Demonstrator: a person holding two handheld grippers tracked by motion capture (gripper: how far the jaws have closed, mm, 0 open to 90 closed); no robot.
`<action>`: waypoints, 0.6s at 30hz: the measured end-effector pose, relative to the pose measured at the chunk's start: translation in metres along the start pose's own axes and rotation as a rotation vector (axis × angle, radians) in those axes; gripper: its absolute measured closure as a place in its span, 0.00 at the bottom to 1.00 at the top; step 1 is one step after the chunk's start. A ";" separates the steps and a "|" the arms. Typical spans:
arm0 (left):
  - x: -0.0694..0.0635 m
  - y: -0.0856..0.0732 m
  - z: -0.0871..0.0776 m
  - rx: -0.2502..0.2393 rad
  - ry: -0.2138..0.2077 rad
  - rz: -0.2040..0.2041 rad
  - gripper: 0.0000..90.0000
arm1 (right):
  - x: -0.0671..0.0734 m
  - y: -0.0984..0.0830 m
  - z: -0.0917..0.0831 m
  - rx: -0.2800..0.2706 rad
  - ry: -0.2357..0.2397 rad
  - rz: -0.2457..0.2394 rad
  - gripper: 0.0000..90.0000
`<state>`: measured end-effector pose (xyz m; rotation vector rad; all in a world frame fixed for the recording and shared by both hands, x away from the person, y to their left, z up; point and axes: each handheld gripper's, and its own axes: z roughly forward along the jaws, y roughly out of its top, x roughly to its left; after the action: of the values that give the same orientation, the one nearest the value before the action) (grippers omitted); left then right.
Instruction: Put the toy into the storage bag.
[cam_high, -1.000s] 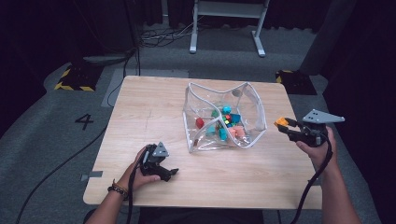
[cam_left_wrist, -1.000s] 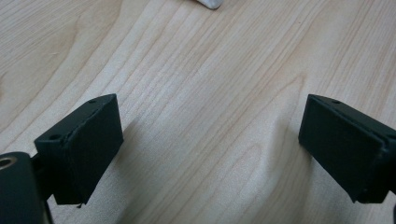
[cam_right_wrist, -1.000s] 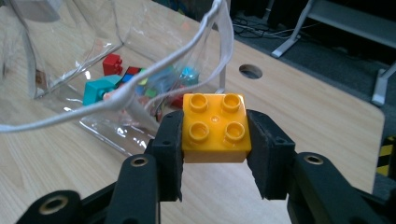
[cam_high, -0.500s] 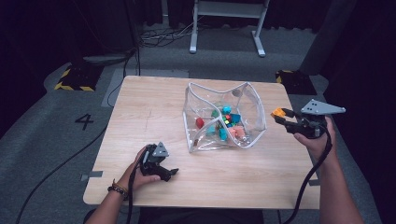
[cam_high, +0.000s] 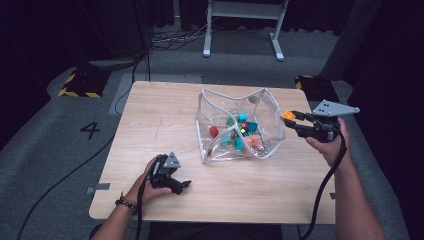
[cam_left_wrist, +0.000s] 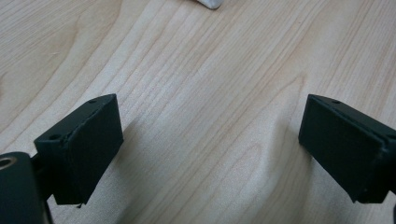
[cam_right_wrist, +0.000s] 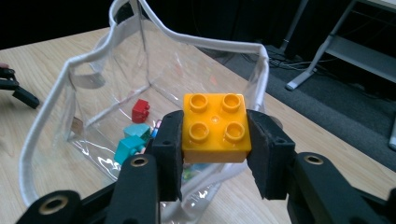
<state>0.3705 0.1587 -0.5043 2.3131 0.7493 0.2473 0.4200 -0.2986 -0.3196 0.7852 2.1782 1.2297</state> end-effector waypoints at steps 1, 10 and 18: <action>0.000 0.000 0.000 0.000 0.000 0.000 0.07 | 0.001 0.002 0.001 0.000 0.002 -0.003 0.66; 0.000 0.000 0.000 0.002 -0.001 0.002 0.07 | 0.010 0.013 0.015 0.008 0.038 -0.021 0.66; 0.000 0.000 0.000 0.000 0.000 0.000 0.07 | 0.015 0.019 0.031 0.021 0.063 -0.030 0.66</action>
<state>0.3705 0.1587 -0.5042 2.3134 0.7491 0.2476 0.4350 -0.2625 -0.3190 0.7291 2.2483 1.2346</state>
